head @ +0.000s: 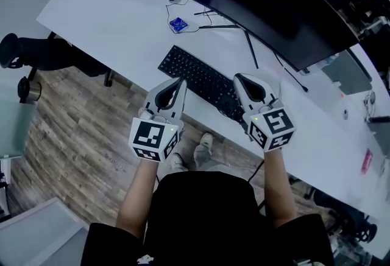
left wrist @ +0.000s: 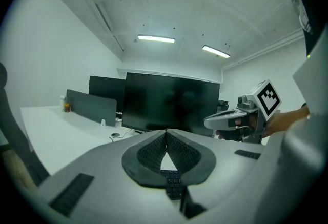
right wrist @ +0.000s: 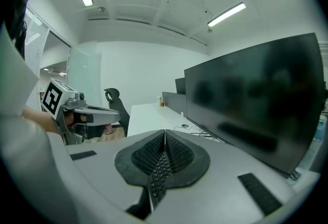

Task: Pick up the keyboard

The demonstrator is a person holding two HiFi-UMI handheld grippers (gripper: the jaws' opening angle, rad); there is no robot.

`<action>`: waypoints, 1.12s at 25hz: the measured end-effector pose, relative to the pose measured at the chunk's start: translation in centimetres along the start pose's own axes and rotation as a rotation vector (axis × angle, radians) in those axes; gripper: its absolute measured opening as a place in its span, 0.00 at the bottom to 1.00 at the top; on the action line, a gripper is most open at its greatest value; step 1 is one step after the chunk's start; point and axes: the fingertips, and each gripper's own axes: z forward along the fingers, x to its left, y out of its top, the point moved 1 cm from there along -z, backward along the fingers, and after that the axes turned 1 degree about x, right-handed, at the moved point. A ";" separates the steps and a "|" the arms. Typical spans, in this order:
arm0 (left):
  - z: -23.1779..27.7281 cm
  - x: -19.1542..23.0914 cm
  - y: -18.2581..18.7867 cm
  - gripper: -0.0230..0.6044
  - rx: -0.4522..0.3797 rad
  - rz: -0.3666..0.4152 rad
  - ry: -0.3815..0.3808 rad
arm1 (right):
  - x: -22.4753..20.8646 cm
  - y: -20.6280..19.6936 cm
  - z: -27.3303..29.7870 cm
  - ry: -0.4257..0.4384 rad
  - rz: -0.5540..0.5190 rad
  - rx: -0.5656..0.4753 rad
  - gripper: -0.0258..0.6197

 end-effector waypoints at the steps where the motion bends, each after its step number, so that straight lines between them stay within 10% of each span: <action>1: 0.2 0.0 -0.1 0.05 0.002 0.000 0.008 | -0.3 -0.1 0.3 0.010 -0.005 0.005 0.05; 18: -0.8 1.8 -5.0 0.05 0.093 -0.080 0.190 | -2.8 -8.8 6.9 0.205 -0.068 0.298 0.05; 28: -0.9 3.3 -7.7 0.05 0.130 -0.132 0.187 | -3.1 -16.3 10.2 0.257 -0.100 0.530 0.40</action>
